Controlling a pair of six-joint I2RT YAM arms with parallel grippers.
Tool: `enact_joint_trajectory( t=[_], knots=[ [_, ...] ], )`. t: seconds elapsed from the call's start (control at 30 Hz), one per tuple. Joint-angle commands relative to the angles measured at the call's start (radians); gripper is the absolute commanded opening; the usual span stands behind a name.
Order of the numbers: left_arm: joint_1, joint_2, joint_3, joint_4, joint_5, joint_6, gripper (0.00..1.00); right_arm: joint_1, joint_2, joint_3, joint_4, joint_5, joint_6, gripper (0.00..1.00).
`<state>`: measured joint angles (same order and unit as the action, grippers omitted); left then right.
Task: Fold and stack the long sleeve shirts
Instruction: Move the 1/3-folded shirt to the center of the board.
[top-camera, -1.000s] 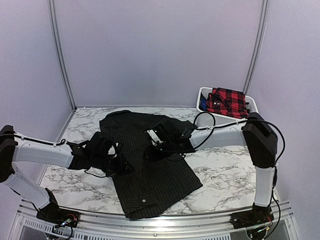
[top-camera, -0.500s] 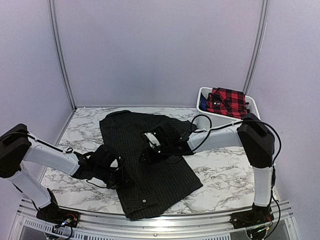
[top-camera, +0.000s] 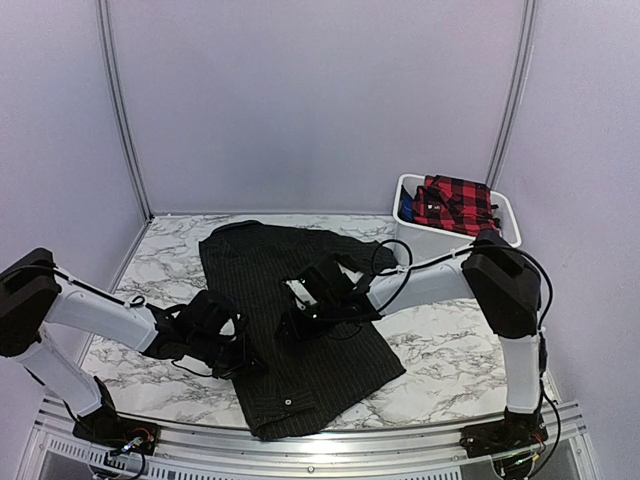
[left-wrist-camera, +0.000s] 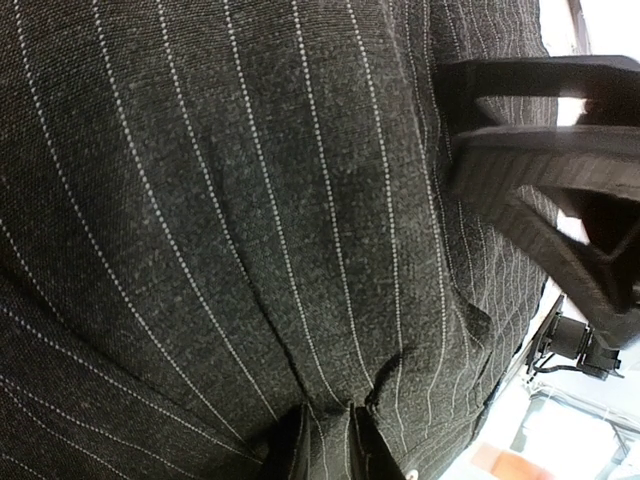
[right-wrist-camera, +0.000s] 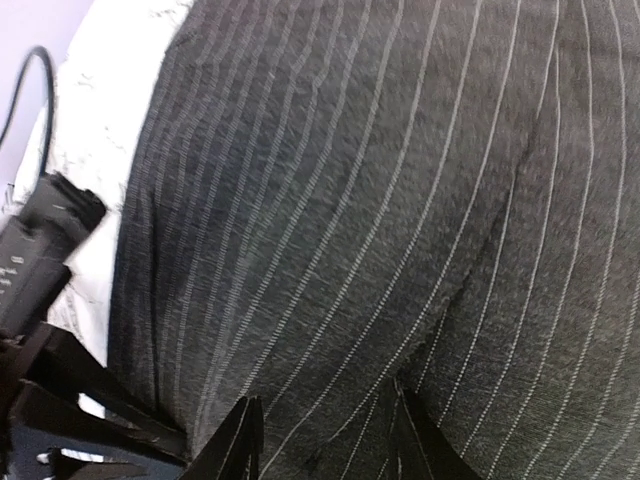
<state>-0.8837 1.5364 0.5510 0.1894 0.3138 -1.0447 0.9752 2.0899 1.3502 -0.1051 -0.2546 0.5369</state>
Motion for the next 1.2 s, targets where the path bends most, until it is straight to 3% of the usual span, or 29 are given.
enact_joint_trajectory(
  t=[0.0,0.37,0.87,1.1,1.17],
  knots=[
    [-0.006,-0.021,-0.033,-0.064,-0.001,0.018,0.17,0.016,0.04,0.021,0.001,0.019,0.025,0.38],
    [-0.005,-0.033,-0.046,-0.065,0.003,0.02,0.16,0.024,0.049,0.064,0.002,0.032,0.035,0.31],
    [-0.005,-0.051,-0.068,-0.074,0.006,0.018,0.17,0.031,0.033,0.089,-0.047,0.113,0.015,0.0],
    [-0.005,-0.075,-0.079,-0.125,-0.002,0.03,0.16,0.034,0.007,0.059,-0.058,0.154,0.004,0.0],
    [-0.004,-0.081,-0.083,-0.145,-0.007,0.036,0.16,0.038,0.008,0.066,-0.065,0.144,-0.005,0.06]
  ],
)
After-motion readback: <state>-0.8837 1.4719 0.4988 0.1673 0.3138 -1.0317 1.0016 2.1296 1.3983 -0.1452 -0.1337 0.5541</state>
